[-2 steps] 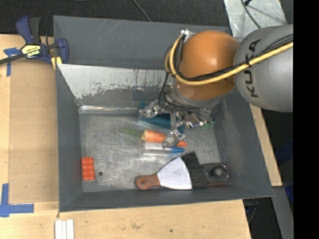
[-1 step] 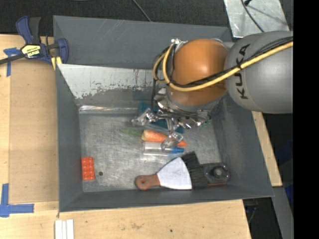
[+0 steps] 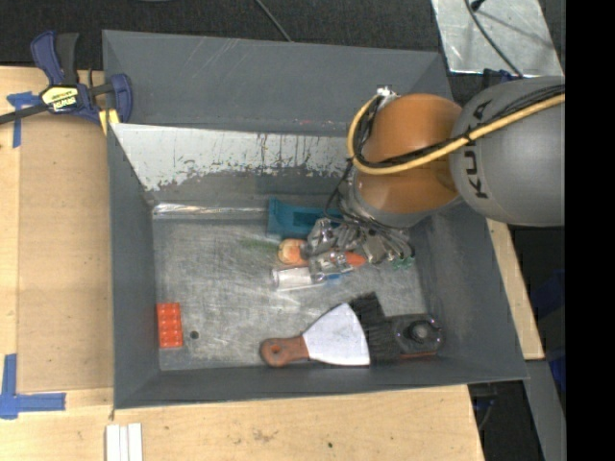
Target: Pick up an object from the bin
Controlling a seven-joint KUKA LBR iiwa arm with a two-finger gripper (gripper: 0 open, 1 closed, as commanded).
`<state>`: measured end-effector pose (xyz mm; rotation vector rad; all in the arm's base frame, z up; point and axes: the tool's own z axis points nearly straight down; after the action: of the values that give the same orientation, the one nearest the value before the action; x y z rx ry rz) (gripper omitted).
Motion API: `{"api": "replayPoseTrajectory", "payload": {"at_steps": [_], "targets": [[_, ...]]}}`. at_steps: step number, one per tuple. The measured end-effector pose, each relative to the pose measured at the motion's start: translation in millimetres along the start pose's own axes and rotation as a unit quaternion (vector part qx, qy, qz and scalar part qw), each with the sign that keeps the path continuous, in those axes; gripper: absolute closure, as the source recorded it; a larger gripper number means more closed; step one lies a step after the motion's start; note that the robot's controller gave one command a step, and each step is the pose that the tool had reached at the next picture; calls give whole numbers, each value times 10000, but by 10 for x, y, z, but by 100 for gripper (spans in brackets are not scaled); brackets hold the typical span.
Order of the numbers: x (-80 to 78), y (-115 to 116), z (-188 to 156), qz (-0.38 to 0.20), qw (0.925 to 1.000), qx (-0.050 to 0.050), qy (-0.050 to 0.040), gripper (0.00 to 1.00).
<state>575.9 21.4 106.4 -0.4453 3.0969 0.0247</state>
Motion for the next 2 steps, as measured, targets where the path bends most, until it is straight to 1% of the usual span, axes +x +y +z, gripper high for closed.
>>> {"api": "replayPoseTrajectory", "payload": {"at_steps": [1,2], "targets": [[84,-60,107,2,10000,44,84,0],[77,-91,115,32,10000,67,51,100]]}}
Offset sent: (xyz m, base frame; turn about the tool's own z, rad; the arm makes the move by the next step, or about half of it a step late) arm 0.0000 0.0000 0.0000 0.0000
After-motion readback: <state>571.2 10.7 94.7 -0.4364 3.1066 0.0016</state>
